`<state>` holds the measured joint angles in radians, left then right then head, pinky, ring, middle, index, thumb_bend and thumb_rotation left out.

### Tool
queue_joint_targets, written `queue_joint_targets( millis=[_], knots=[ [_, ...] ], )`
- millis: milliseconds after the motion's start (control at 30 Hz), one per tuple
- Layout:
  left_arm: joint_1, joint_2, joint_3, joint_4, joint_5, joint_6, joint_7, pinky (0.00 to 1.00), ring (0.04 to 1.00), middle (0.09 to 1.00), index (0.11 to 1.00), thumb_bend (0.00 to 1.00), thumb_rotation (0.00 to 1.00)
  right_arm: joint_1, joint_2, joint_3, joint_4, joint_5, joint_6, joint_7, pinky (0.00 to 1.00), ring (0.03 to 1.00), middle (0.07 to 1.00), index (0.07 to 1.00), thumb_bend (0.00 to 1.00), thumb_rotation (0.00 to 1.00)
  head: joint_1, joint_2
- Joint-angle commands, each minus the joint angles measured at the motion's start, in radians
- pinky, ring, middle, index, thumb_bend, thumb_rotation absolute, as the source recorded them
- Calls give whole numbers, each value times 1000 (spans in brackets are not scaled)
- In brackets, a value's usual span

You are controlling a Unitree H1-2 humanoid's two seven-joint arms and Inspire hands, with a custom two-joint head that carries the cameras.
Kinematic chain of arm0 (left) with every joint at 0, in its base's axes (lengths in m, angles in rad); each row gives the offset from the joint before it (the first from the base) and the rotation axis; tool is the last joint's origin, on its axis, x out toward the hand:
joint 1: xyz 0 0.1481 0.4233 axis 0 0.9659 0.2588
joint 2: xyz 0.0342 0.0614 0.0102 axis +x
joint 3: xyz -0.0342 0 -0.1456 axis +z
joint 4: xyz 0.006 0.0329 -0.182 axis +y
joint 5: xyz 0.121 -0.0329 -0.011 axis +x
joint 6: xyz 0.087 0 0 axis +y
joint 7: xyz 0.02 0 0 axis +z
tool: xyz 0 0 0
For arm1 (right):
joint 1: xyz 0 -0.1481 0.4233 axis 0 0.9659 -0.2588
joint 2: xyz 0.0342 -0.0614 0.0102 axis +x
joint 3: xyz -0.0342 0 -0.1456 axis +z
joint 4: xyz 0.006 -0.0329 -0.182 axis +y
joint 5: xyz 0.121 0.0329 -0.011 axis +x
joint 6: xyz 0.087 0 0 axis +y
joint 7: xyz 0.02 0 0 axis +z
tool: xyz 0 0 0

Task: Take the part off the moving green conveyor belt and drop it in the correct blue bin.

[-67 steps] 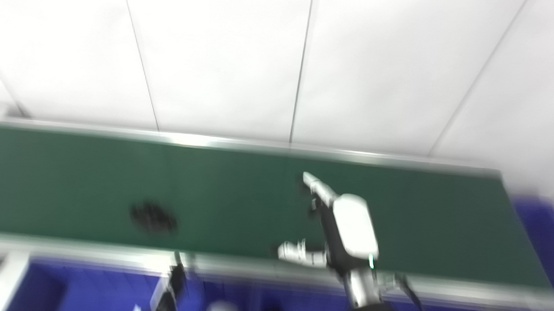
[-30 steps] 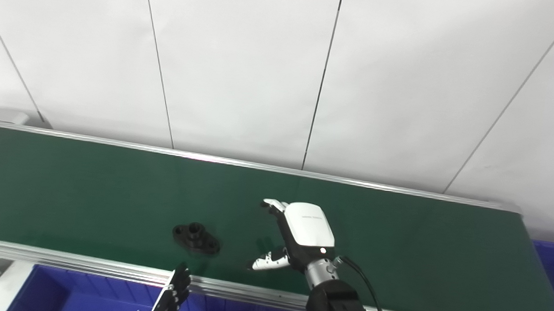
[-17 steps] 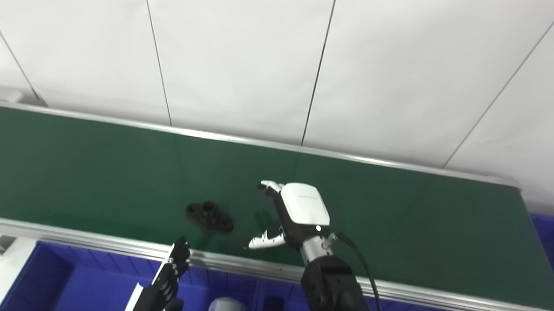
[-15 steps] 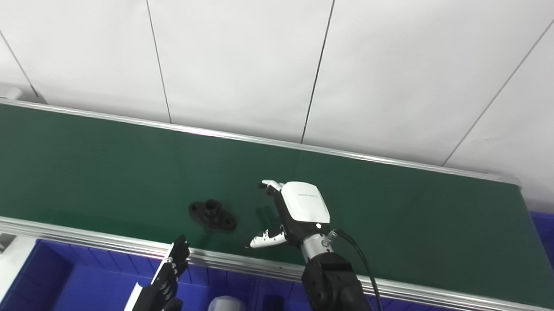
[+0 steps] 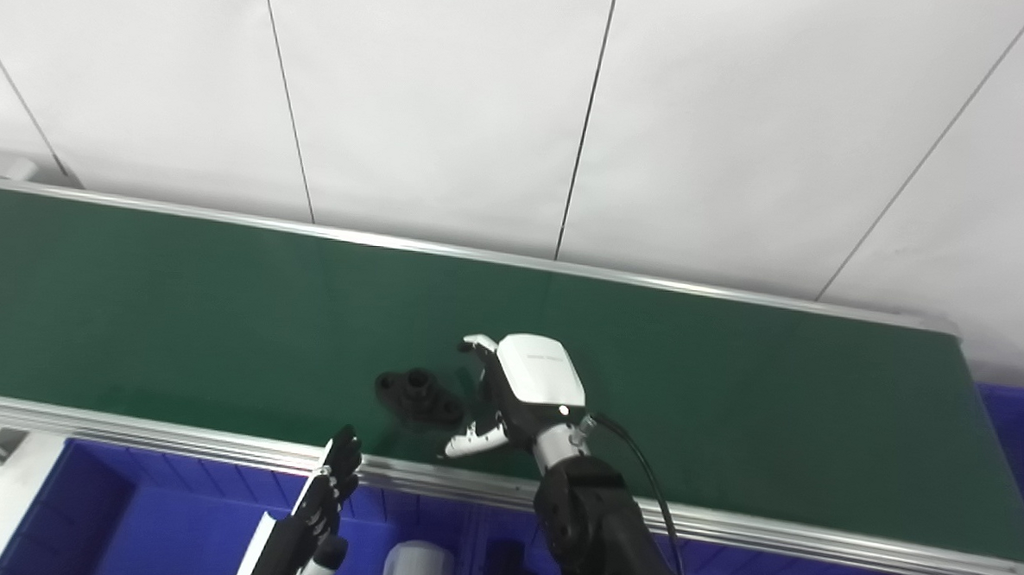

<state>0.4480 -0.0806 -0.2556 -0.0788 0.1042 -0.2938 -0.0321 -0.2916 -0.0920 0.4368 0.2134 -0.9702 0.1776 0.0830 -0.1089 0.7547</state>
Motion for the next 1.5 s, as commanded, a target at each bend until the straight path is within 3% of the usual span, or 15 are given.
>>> queue_joint_targets(
  millis=[0, 133, 533, 633, 667, 700, 733, 800, 1033, 1167, 1467],
  knots=[
    [3, -15, -13, -35, 2, -9, 2, 1000, 1000, 1000, 1000, 799, 872, -41, 19, -4, 0, 18, 17, -11, 233, 359, 576, 804, 894, 319, 2, 1],
    [3, -18, -19, -34, -3, -7, 0, 1000, 1000, 1000, 1000, 798, 870, -52, 27, 0, 23, 46, 15, -20, 297, 435, 615, 805, 894, 319, 5, 1],
    [4, -34, -25, -37, 7, 7, 12, 1000, 1000, 1000, 1000, 828, 864, -82, 18, 38, 73, 44, 24, -8, 327, 425, 583, 803, 865, 344, 21, 4],
    [4, -35, -26, -36, 9, 6, 16, 1000, 1000, 1000, 1000, 834, 861, -83, 14, 35, 97, 51, 30, -11, 318, 366, 448, 665, 757, 165, 22, 5],
    [5, -36, -27, -38, 9, 9, 17, 1000, 1000, 1000, 1000, 835, 862, -81, 9, 36, 111, 53, 23, -17, 315, 363, 442, 654, 748, 148, 22, 5],
    [5, -36, -28, -40, 10, 11, 19, 1000, 1000, 1000, 1000, 839, 862, -81, 2, 42, 125, 50, 19, -20, 297, 349, 459, 573, 640, 76, 22, 5],
    [6, -36, -30, -44, 10, 15, 20, 1000, 1000, 1000, 1000, 841, 863, -80, -8, 55, 137, 38, 21, -19, 284, 342, 433, 548, 569, 31, 22, 10],
    [7, -34, -32, -49, 14, 18, 22, 1000, 1000, 1000, 1000, 839, 863, -77, -27, 83, 151, 10, 39, -12, 270, 338, 423, 526, 535, 7, 23, 12],
    [9, -27, -30, -58, 7, 29, 17, 1000, 1000, 1000, 1000, 822, 867, -62, -58, 122, 159, -8, 117, 52, 233, 325, 414, 517, 524, 0, 16, 15],
    [9, -23, -28, -63, 6, 31, 16, 1000, 1000, 1000, 1000, 809, 869, -57, -66, 118, 155, 12, 119, 48, 282, 373, 484, 535, 513, 0, 13, 17],
    [12, -17, -28, -67, 28, 31, 21, 1000, 1000, 1000, 1000, 804, 892, -50, -84, 127, 124, 18, 137, 68, 299, 379, 493, 533, 513, 0, 9, 19]
  ],
)
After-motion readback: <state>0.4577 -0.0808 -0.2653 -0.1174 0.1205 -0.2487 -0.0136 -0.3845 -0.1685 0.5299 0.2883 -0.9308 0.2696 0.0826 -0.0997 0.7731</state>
